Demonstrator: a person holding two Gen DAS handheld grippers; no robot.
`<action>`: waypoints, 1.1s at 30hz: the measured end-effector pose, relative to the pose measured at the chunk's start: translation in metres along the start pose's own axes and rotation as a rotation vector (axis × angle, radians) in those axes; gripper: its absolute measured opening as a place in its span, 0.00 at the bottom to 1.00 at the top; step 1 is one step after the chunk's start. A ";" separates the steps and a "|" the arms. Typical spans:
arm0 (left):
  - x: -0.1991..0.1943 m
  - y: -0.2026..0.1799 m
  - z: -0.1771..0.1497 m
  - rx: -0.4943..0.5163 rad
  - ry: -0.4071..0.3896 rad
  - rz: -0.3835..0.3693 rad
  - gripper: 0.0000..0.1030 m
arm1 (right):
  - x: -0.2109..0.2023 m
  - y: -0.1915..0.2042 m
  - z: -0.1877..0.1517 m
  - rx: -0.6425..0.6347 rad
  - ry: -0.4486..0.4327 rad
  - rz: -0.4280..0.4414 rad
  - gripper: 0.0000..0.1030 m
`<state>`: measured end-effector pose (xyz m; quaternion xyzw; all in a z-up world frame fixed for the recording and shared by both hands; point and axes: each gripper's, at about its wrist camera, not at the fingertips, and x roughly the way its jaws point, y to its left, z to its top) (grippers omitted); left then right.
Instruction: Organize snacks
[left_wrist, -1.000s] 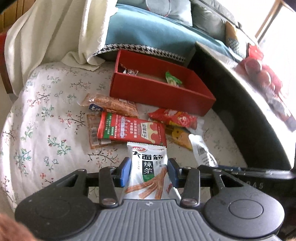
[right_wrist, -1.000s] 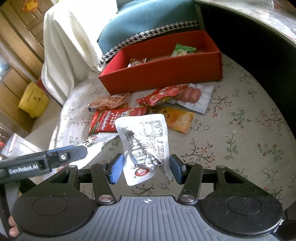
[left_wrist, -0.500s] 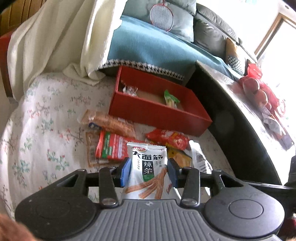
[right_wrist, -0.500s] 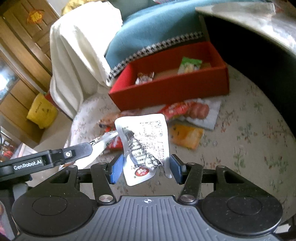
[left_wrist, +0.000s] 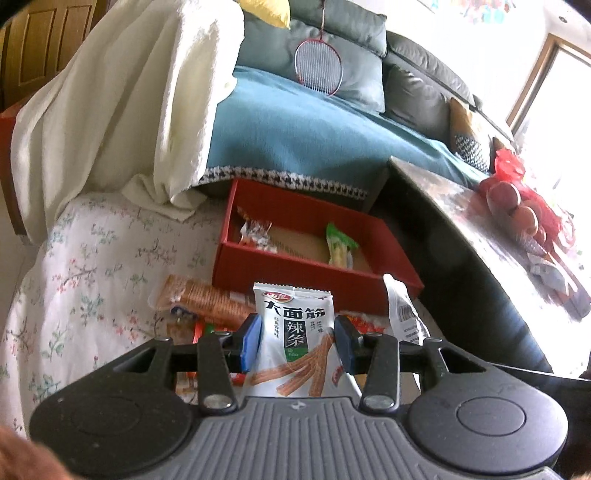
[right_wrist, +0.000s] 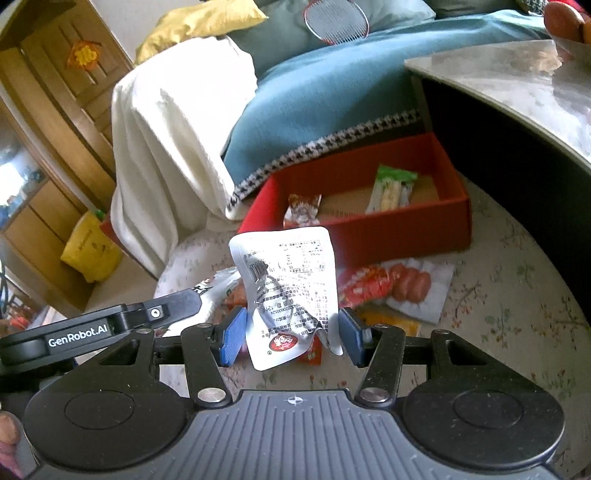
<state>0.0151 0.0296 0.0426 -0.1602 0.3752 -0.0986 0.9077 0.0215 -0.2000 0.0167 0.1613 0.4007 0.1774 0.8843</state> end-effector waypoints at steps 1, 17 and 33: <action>0.001 -0.001 0.002 0.001 -0.003 -0.001 0.35 | 0.000 0.000 0.003 0.000 -0.007 0.001 0.60; 0.033 -0.015 0.039 0.020 -0.043 -0.004 0.35 | 0.021 -0.003 0.043 0.002 -0.056 0.024 0.60; 0.069 -0.021 0.067 0.056 -0.063 0.015 0.35 | 0.041 -0.012 0.074 -0.002 -0.080 0.008 0.60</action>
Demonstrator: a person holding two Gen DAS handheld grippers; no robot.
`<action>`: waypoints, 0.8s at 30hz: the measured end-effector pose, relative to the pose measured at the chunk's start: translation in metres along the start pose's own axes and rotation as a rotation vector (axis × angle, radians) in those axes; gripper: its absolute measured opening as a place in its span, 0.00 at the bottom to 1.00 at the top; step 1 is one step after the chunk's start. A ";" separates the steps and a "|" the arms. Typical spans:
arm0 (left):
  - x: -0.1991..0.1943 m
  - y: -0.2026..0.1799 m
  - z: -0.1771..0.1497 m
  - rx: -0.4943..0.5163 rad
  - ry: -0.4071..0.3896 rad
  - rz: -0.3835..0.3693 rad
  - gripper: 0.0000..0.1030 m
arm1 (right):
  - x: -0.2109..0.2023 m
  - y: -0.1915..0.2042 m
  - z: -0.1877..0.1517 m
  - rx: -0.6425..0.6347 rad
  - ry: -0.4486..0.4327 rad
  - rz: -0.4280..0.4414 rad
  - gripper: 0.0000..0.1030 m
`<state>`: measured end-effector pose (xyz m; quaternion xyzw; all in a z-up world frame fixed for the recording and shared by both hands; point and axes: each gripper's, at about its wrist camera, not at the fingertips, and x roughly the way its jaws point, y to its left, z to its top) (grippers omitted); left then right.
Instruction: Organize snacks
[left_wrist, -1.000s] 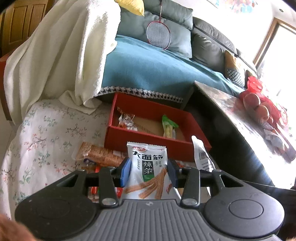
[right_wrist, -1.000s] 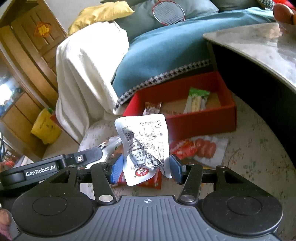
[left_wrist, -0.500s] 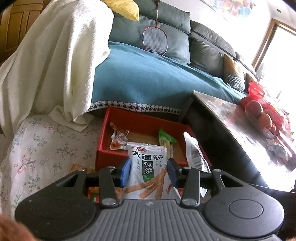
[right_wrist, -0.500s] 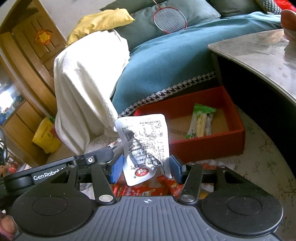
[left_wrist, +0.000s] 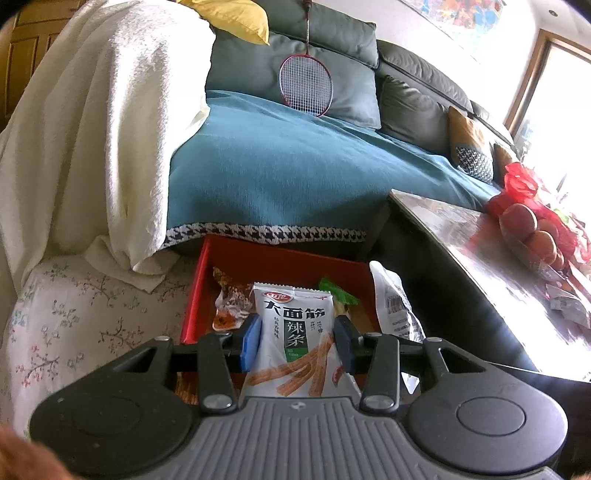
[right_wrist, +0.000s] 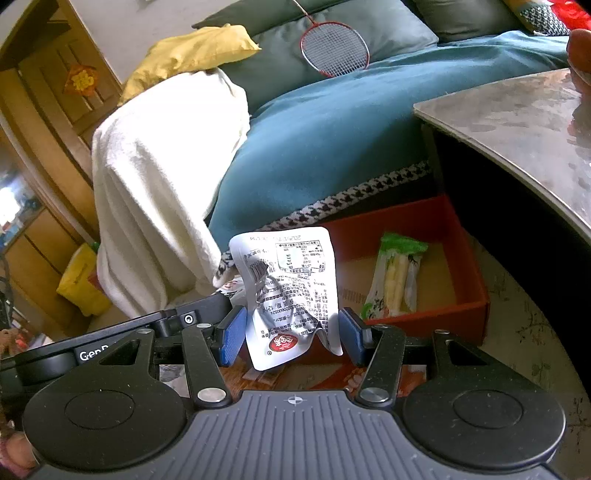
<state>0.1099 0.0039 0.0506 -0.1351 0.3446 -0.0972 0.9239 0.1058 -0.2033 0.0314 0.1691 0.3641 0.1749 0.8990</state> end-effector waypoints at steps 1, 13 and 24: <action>0.002 0.000 0.002 0.002 -0.002 0.002 0.35 | 0.002 0.000 0.002 -0.001 0.000 -0.001 0.60; 0.033 0.002 0.022 0.024 -0.020 0.034 0.35 | 0.031 -0.006 0.026 -0.017 0.005 -0.026 0.60; 0.064 0.000 0.033 0.044 -0.015 0.056 0.35 | 0.056 -0.018 0.041 -0.020 0.021 -0.061 0.60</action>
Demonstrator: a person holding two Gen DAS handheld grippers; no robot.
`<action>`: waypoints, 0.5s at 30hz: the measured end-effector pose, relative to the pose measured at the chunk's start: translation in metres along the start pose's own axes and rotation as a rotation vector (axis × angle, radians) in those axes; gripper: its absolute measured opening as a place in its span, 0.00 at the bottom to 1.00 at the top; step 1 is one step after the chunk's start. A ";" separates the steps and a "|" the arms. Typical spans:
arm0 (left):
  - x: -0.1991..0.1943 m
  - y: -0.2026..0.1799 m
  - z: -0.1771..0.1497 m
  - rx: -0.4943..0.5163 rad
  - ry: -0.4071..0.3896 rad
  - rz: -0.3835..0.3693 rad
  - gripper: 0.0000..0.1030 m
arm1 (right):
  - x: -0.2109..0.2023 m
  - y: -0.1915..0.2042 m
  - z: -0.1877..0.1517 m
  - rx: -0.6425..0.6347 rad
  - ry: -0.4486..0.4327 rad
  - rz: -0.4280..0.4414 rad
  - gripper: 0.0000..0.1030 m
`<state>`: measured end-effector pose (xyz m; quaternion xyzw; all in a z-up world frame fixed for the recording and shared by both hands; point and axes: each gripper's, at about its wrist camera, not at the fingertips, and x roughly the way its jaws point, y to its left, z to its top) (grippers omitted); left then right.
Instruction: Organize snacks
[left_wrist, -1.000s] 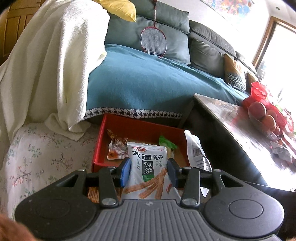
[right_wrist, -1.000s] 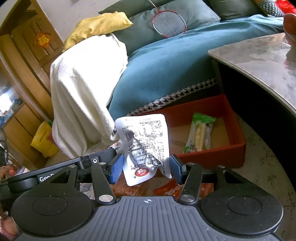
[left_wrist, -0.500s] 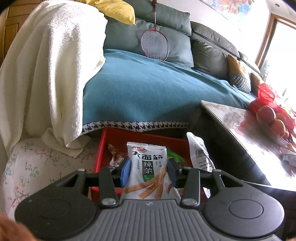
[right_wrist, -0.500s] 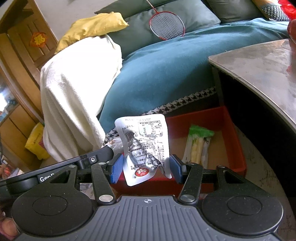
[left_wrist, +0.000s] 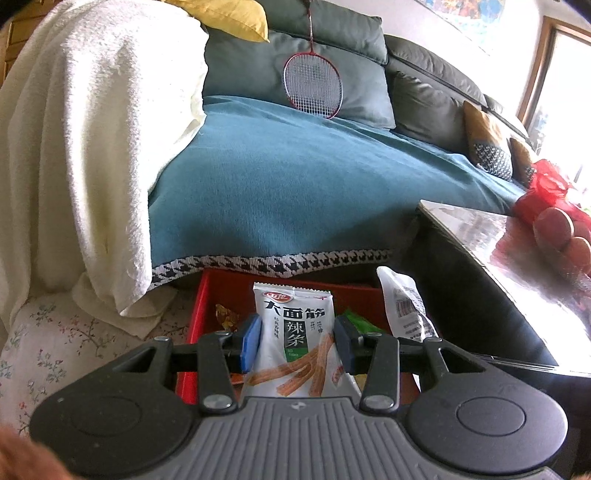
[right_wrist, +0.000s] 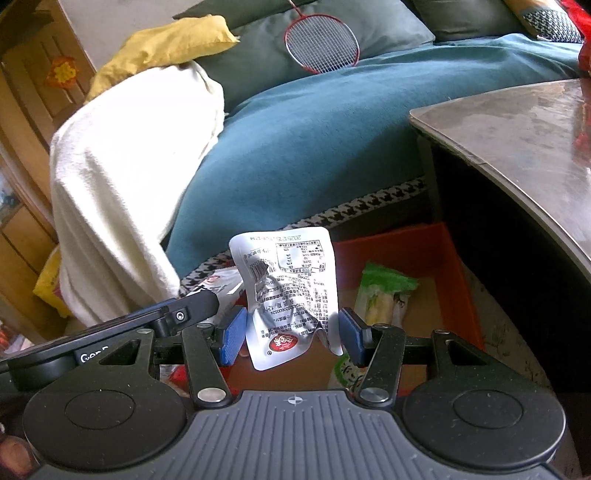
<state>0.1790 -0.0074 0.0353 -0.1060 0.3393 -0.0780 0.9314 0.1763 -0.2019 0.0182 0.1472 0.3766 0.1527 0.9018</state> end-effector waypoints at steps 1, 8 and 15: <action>0.003 0.001 0.001 -0.001 0.002 0.002 0.35 | 0.002 -0.001 0.001 -0.001 0.001 -0.003 0.60; 0.022 0.002 0.002 0.000 0.014 0.017 0.35 | 0.020 -0.006 0.007 -0.006 0.019 -0.022 0.60; 0.041 0.003 0.002 0.001 0.026 0.021 0.35 | 0.035 -0.012 0.009 -0.009 0.039 -0.050 0.60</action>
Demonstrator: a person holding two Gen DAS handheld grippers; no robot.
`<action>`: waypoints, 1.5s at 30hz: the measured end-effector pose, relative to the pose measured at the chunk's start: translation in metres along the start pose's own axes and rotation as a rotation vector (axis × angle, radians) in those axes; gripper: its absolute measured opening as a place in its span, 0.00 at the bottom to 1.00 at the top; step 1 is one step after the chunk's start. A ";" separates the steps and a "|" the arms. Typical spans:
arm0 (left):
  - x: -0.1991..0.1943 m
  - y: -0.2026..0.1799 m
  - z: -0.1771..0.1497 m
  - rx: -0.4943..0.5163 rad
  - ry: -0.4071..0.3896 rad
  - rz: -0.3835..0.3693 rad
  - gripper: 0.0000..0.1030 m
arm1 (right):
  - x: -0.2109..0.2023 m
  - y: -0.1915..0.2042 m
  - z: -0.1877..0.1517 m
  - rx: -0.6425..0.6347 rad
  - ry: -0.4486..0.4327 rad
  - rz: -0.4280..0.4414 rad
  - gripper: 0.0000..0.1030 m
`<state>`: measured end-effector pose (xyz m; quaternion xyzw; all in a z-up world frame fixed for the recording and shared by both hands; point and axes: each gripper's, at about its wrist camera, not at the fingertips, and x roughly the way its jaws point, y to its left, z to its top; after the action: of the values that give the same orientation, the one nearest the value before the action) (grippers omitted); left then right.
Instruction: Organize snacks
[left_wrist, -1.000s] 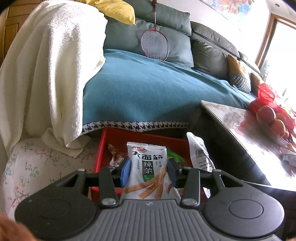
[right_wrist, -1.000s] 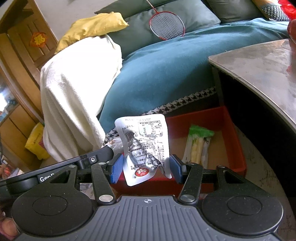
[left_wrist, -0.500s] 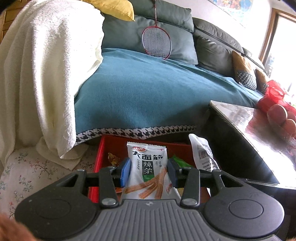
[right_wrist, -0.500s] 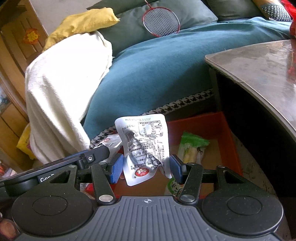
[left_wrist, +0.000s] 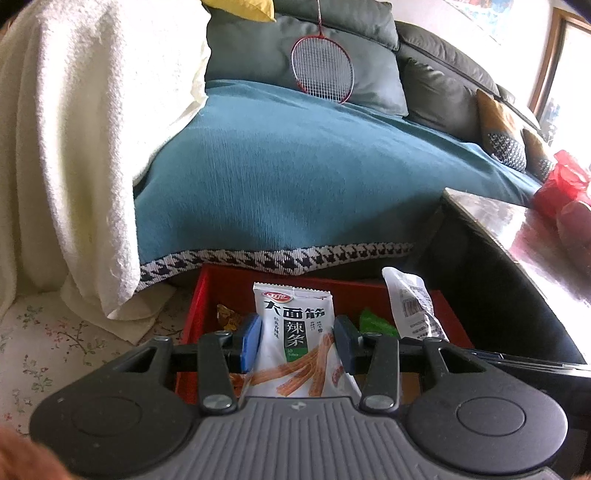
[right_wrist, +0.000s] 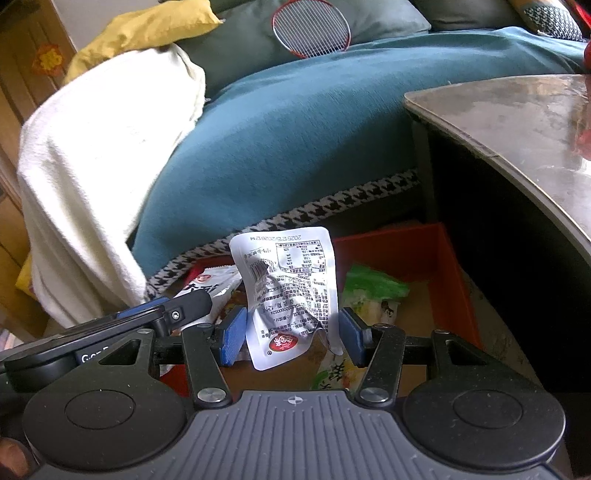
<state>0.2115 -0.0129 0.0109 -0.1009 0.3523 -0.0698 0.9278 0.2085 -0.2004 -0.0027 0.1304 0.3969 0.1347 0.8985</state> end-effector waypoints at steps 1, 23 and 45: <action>0.002 0.000 0.000 0.000 0.002 0.000 0.35 | 0.002 -0.001 0.000 0.000 0.002 -0.003 0.60; 0.060 0.006 -0.025 0.027 0.100 0.050 0.35 | 0.052 -0.011 -0.011 -0.049 0.101 -0.122 0.60; 0.028 0.015 -0.027 0.020 0.098 0.120 0.53 | 0.042 -0.001 -0.015 -0.118 0.124 -0.167 0.77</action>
<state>0.2156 -0.0082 -0.0300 -0.0668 0.4020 -0.0225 0.9129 0.2249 -0.1846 -0.0415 0.0350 0.4526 0.0902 0.8864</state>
